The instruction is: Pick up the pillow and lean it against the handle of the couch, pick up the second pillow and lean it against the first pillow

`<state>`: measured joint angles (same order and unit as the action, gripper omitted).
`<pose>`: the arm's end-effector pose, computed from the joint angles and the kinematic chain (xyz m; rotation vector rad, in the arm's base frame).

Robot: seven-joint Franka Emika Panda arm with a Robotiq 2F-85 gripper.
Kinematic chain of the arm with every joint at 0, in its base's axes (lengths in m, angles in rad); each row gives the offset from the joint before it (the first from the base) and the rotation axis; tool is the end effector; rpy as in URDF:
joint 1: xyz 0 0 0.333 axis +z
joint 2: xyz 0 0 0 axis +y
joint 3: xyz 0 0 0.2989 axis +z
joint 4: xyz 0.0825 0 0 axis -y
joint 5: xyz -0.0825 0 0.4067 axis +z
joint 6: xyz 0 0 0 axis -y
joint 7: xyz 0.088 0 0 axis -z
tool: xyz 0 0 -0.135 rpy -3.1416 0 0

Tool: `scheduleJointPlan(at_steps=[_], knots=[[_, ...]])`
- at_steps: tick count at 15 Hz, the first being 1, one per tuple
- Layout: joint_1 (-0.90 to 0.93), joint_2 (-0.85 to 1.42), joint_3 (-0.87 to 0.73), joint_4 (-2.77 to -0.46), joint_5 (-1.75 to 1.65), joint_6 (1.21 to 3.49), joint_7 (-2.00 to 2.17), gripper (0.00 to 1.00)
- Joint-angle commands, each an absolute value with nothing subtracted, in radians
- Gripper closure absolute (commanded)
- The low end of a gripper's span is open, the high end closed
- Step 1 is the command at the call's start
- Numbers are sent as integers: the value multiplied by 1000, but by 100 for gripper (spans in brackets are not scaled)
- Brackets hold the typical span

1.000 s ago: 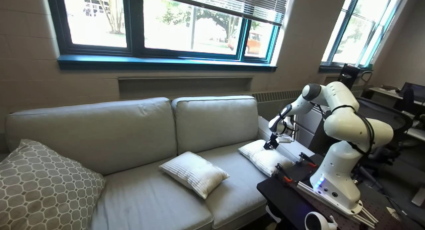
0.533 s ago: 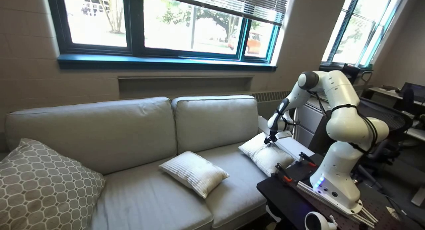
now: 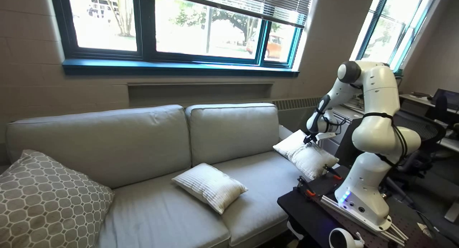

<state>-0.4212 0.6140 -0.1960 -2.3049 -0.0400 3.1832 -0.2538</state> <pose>0.4295 -0.3164 0.0502 2.8846 -0.3956 0.2941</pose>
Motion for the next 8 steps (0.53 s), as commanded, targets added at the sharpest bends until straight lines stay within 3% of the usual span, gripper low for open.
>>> scheduleJointPlan(at_steps=[1,2,5,8], knots=[[-386,483,-379,-2347,-102,3169,-260,94],[-221,526,-488,-2358,-82,3223,-179,94],[-66,567,-672,-2329,-83,3226,-153,94],[29,609,-725,-2286,-86,3201,-134,94]])
